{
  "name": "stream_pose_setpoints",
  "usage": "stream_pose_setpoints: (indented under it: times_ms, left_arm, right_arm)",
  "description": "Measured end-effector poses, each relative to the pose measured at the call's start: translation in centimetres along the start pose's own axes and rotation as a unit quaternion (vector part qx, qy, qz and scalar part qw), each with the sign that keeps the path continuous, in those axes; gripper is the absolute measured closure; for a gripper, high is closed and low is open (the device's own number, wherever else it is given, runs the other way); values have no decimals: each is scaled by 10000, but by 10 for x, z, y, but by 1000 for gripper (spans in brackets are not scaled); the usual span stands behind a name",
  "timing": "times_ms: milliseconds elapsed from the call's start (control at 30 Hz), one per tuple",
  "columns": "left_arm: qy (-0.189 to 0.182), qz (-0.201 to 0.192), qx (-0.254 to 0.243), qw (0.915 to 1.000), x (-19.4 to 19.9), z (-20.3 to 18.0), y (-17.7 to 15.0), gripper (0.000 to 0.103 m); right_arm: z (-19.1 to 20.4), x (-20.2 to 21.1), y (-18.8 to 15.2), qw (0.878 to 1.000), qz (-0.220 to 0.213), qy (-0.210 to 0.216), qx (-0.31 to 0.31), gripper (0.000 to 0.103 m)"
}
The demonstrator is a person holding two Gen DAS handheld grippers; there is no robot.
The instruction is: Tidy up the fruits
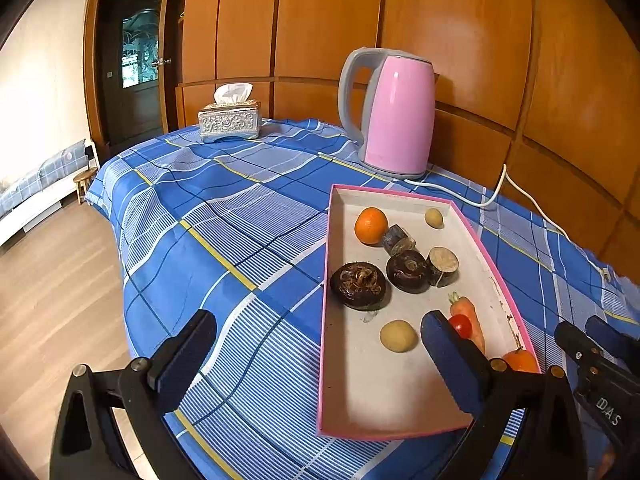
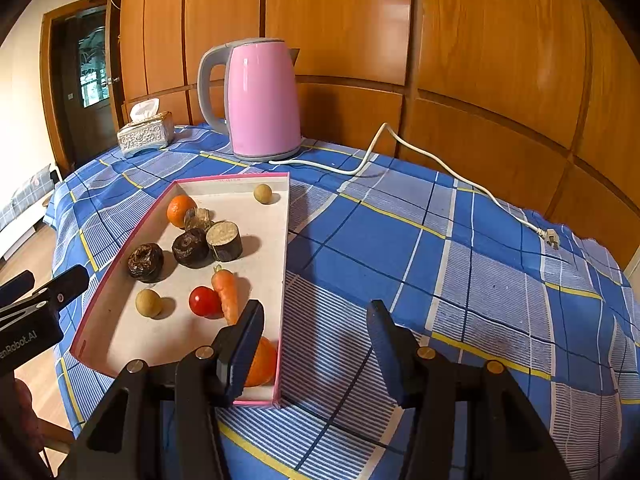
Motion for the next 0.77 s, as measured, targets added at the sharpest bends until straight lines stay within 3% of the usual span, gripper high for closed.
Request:
stream_pose_setpoints:
  times_ms: [767]
  left_arm:
    - [-68, -84, -122, 9999, 3, -4, 1, 0]
  right_arm:
    - [-2, -1, -1, 10000, 7, -5, -43, 49]
Point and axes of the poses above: each gripper's, at about its wrist camera, not at the fingertips, and x roughly against the way its jaws point, z to its left, y to its top, the point moved 7 cm from there along -x, roughly the way its jaws point, and after that the axes turned 3 degrees about -y, right-handed, at the moved point
